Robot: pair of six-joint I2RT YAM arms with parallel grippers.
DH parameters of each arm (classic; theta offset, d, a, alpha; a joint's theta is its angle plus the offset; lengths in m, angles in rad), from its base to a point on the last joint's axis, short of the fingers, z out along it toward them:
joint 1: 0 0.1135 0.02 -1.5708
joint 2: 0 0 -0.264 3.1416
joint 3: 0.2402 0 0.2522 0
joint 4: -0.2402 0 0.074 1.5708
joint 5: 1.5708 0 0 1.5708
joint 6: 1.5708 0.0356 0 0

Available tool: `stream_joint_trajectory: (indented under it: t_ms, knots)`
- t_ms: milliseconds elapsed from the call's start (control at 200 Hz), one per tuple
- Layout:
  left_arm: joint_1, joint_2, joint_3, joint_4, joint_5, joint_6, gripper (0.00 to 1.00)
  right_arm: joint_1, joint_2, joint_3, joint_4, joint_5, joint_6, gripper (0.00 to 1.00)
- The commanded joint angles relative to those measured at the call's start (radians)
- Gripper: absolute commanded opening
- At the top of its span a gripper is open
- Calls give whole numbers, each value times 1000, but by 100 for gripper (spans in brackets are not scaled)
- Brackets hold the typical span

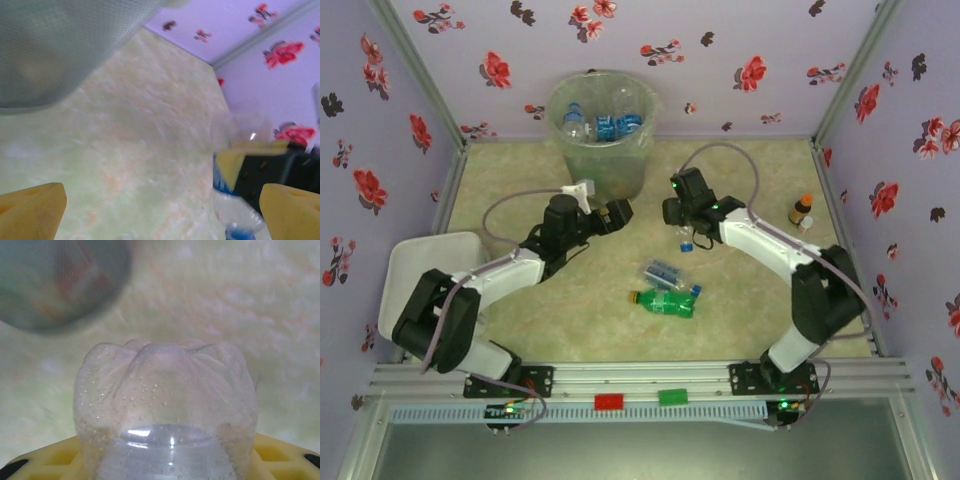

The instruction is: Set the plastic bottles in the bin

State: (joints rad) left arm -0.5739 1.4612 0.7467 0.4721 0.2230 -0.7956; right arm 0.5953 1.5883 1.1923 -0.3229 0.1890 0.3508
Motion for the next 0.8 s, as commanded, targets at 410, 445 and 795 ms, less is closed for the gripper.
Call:
stream_joint_trajectory:
  t_ms: [410,445,795]
  knots:
    - [-98,100,56,198,230,63,98,-25,-124,-76,337,-352,259,49]
    - [-101,102,61,198,234,65,98,-26,-124,-82,345,-361,269,49]
    - [-112,156,115,214,264,62,83,-27,-128,-115,412,-410,319,48]
